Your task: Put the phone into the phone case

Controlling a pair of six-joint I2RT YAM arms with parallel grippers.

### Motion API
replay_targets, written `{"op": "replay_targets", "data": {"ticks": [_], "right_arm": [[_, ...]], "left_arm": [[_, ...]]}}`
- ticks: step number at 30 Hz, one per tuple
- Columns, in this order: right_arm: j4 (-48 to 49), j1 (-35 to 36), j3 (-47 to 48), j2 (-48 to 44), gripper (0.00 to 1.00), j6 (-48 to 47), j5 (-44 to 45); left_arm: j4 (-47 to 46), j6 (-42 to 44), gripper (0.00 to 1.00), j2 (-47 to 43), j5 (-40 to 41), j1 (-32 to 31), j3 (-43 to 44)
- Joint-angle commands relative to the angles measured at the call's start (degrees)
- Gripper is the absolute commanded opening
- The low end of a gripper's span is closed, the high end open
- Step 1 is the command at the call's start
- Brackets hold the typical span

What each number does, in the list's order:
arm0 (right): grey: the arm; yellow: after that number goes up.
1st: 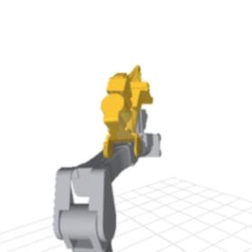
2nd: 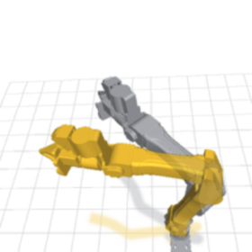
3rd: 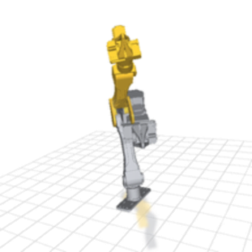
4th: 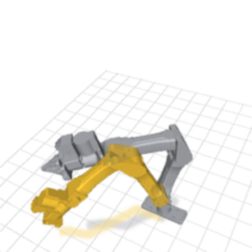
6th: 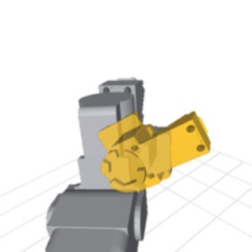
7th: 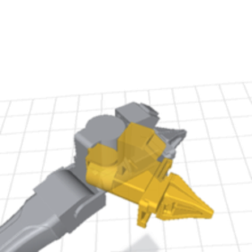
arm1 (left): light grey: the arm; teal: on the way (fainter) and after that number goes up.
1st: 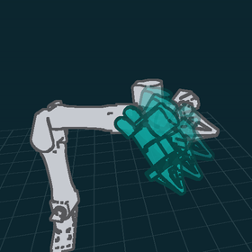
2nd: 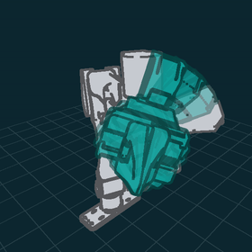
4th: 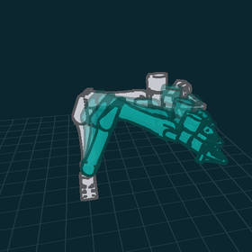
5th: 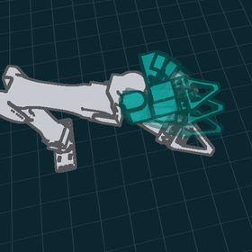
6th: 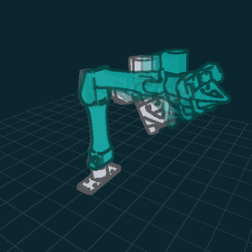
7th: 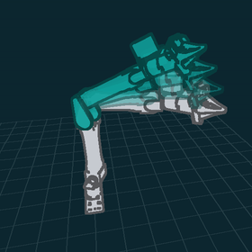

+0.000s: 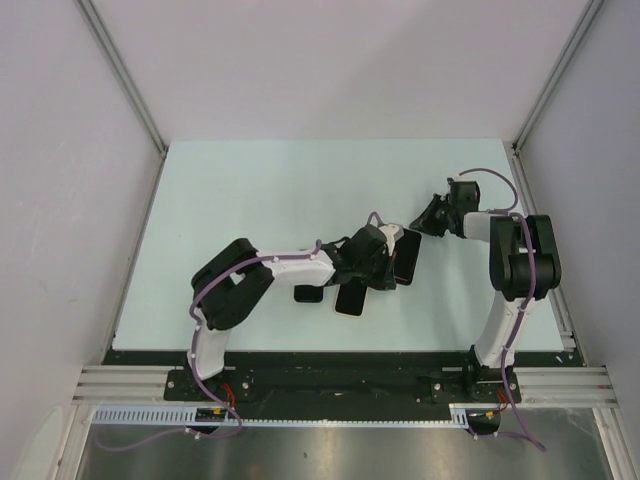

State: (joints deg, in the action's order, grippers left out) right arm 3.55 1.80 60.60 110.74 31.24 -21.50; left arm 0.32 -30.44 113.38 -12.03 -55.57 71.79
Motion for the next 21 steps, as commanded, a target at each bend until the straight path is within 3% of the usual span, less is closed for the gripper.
{"op": "replay_targets", "data": {"ticks": [1,7,21], "right_arm": [[1.7,0.3,1.3,2.0,0.03,-0.8,-0.6],[1.1,0.0,2.4,2.6,0.04,-2.5,-1.6],[-10.6,4.7,3.7,0.5,0.08,-14.3,-1.5]], "left_arm": [[-2.7,0.1,0.00,2.6,1.0,-1.1,1.6],[-2.3,-0.1,0.00,3.4,3.0,-1.3,1.7],[3.2,0.1,0.00,6.1,10.8,-1.2,4.6]]}}
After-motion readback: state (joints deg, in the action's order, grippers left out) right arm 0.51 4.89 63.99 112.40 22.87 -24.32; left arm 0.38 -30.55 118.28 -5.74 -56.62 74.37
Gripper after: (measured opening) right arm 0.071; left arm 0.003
